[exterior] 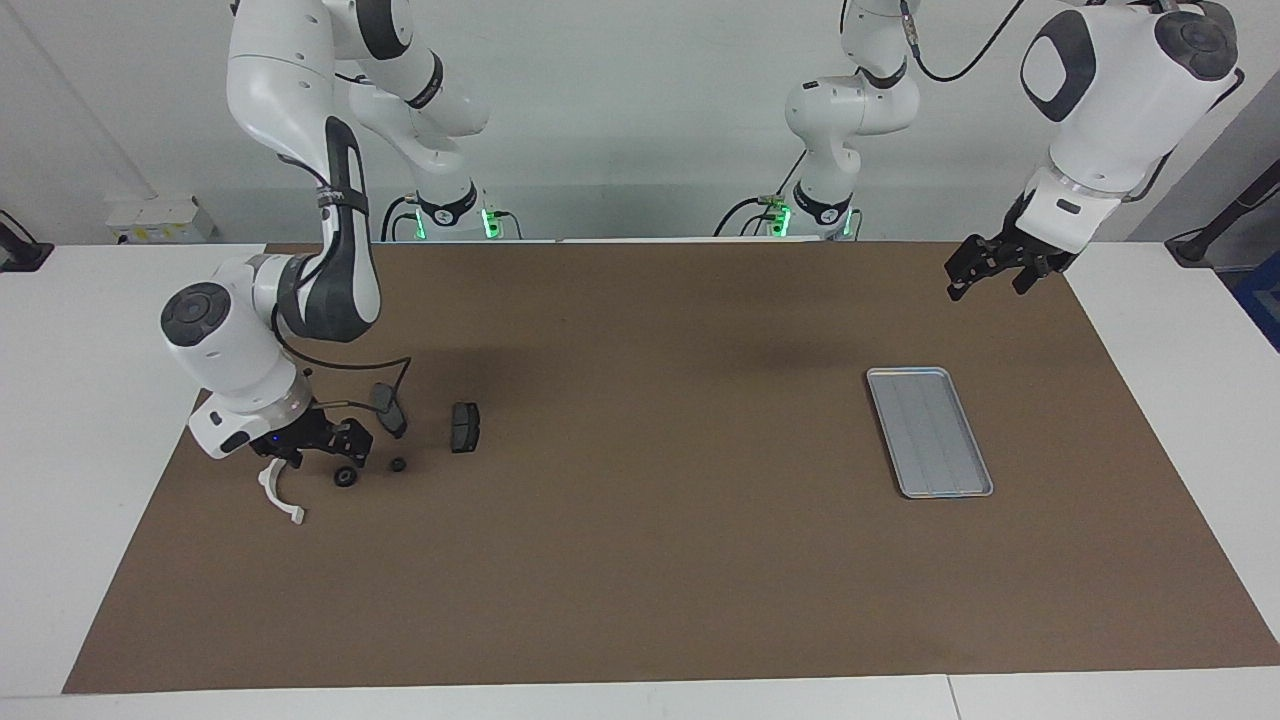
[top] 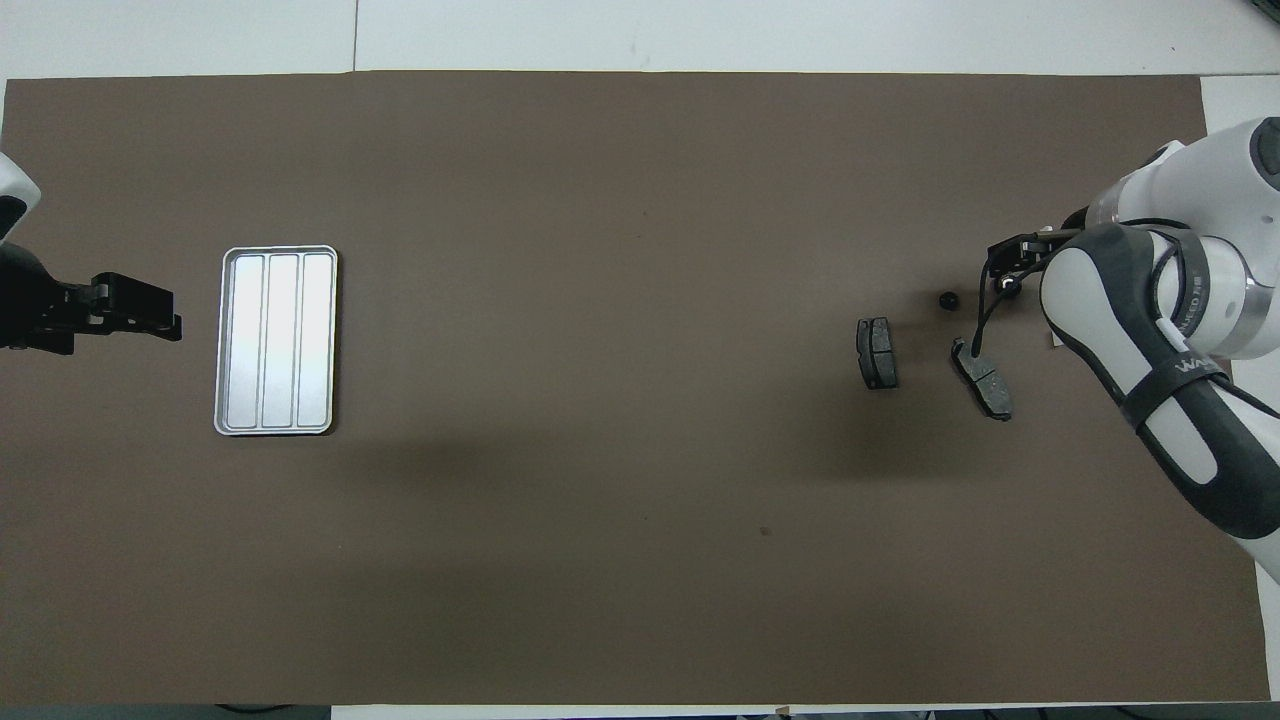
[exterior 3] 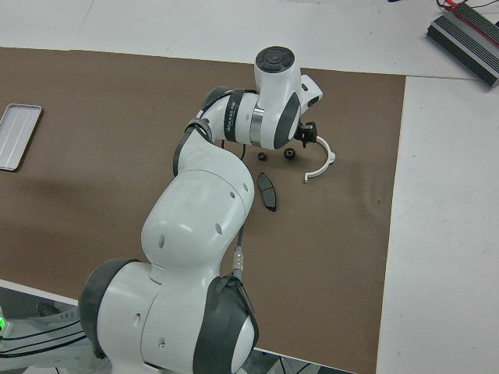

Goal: Pick bearing gear from pile to tray
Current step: 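Reach the right gripper to the pile and grasp a black bearing gear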

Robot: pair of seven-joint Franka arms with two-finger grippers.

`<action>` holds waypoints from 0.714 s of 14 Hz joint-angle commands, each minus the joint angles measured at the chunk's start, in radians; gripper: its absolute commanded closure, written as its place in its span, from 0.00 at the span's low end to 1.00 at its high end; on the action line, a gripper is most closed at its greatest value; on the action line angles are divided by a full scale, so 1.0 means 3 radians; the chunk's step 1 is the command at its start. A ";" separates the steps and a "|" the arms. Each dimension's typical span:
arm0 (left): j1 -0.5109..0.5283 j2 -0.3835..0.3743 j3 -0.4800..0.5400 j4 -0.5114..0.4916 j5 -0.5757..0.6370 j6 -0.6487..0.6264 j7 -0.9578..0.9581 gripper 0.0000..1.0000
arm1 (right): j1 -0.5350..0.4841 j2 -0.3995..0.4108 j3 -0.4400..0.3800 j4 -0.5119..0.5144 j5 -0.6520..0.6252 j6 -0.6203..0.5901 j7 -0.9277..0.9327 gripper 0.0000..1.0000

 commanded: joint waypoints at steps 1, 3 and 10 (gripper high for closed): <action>0.0013 -0.0066 -0.0013 -0.0040 0.0036 0.0003 0.0013 0.00 | -0.0022 0.0038 0.0020 -0.0023 -0.0021 0.0120 -0.0074 0.00; 0.0013 -0.0066 -0.0013 -0.0040 0.0036 0.0003 0.0013 0.00 | -0.0022 0.0100 0.0020 -0.0018 -0.0021 0.0192 -0.0079 0.00; 0.0018 -0.0066 -0.0013 -0.0040 0.0036 0.0003 0.0013 0.00 | -0.0022 0.0161 0.0020 -0.0023 -0.0021 0.0212 -0.0109 0.01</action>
